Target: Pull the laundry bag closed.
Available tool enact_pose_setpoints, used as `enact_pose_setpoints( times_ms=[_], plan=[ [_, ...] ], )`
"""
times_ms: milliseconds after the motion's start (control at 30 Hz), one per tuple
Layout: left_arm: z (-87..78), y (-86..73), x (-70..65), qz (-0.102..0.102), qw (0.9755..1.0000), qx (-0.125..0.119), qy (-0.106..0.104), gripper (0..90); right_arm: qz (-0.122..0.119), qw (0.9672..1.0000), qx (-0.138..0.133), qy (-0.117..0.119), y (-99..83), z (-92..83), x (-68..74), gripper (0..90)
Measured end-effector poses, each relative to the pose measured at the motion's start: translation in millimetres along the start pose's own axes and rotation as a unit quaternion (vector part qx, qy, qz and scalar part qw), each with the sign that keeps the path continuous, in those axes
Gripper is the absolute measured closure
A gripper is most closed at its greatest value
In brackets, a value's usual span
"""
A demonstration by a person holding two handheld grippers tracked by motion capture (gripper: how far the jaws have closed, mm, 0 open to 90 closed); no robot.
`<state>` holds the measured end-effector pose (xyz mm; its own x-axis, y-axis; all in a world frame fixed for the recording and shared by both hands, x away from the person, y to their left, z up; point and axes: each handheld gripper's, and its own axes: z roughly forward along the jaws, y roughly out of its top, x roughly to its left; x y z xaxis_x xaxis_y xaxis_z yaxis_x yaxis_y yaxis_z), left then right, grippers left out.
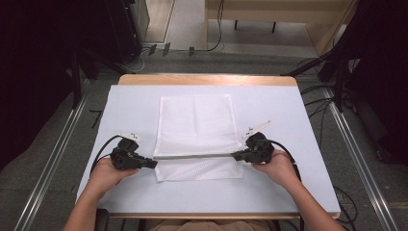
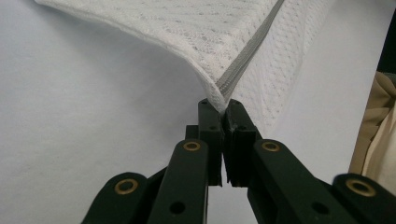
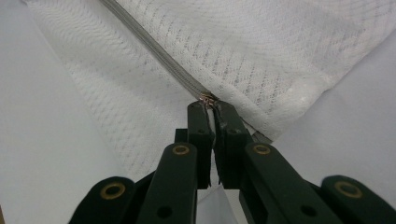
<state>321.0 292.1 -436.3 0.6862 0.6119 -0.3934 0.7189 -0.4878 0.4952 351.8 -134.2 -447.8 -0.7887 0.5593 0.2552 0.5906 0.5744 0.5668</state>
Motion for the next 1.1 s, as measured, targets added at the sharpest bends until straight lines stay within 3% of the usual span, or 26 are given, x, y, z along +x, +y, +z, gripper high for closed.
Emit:
enact_pose_setpoints(
  times_ms=[167,300,367,467,567,867,1100],
  plan=[
    [-2.5,0.5,1.2,-0.008,0.9999,-0.013,0.000,82.1,-0.010,0.9999,-0.008,-0.002,-2.1,1.3,1.8,86.1],
    [-3.5,1.0,1.3,-0.007,0.9998,-0.020,-0.002,74.9,-0.008,0.9997,-0.023,-0.001,-1.3,-0.4,1.3,76.8],
    [-3.8,1.6,2.6,-0.016,0.9995,-0.027,-0.004,64.2,-0.008,0.9987,-0.050,0.001,0.1,-5.5,1.8,67.4],
    [-5.6,2.3,5.6,-0.032,0.9988,-0.035,-0.001,59.5,-0.004,0.9974,-0.071,-0.005,0.6,-8.2,0.6,61.1],
    [-8.2,2.2,6.2,-0.031,0.9982,-0.050,0.006,55.1,0.002,0.9963,-0.085,-0.013,-0.3,-11.4,-2.9,56.3],
    [-20.3,-0.4,11.4,-0.039,0.9920,-0.110,0.048,41.3,0.020,0.9913,-0.126,-0.031,-4.9,-21.9,-17.9,45.3],
    [-25.5,-3.7,15.7,-0.042,0.9877,-0.129,0.079,37.4,0.034,0.9860,-0.153,-0.056,-10.7,-32.8,-30.2,39.2]
  ],
)
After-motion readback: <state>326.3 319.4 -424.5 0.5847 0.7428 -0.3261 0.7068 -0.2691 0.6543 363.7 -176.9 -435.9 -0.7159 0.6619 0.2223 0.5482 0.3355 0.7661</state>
